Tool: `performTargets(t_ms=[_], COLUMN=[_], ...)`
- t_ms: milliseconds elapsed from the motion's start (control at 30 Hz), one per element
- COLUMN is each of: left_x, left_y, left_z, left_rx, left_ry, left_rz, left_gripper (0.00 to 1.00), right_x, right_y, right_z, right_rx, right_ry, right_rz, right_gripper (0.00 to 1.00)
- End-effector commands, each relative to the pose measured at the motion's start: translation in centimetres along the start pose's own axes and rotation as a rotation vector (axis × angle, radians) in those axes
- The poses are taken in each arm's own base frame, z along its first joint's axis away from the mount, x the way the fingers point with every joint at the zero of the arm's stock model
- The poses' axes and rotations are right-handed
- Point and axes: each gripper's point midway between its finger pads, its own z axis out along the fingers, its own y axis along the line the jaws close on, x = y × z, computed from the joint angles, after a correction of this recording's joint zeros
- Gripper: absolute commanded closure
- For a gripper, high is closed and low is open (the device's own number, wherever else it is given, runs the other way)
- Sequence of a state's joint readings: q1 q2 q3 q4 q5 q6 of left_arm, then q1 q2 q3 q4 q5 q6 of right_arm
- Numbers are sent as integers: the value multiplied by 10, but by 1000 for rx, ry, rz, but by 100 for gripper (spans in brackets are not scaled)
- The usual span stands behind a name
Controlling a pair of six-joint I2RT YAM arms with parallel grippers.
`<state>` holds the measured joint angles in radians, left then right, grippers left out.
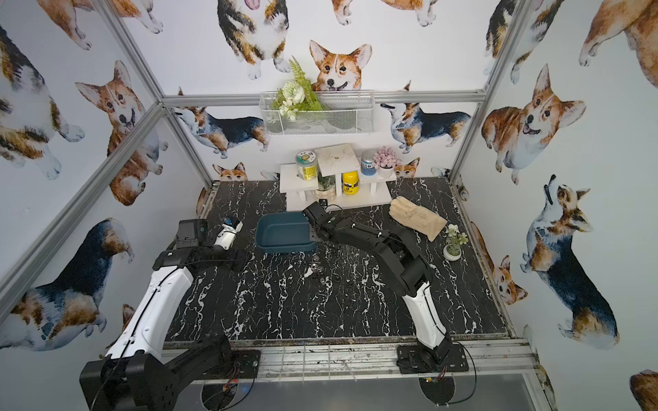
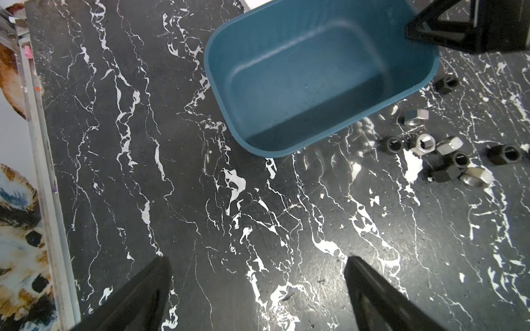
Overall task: Put the nuts on the desktop into the storage box
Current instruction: Adjust the storage box at the center of the board.
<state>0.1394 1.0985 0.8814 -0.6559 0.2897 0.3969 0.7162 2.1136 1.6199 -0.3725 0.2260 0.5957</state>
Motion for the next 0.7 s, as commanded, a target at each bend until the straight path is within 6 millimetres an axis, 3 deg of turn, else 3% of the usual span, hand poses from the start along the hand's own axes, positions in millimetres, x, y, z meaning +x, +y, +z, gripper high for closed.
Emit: performTargets(t_ms=[0, 100, 333, 433, 567, 667], left_x=[-6, -6, -13, -14, -12, -10], left_y=[-5, -14, -43, -57, -77, -80], left_z=[3, 5, 2, 4, 4, 10], left_rx=[28, 73, 209, 285, 393, 417], left_ry=[-47, -57, -118, -159, -199, -190], left_rz=[37, 73, 193, 249, 342, 347], left_gripper=[0, 0, 0, 0, 0, 0], right_x=[-1, -6, 0, 23, 69, 100], right_y=[15, 18, -6, -21, -47, -67], right_z=[-11, -25, -76, -92, -109, -123], right_rx=[-91, -112, -112, -111, -92, -31], right_ry=[11, 7, 7, 46, 148, 207], right_rz=[-70, -90, -82, -75, -57, -64], right_gripper=[55, 50, 44, 43, 40, 39])
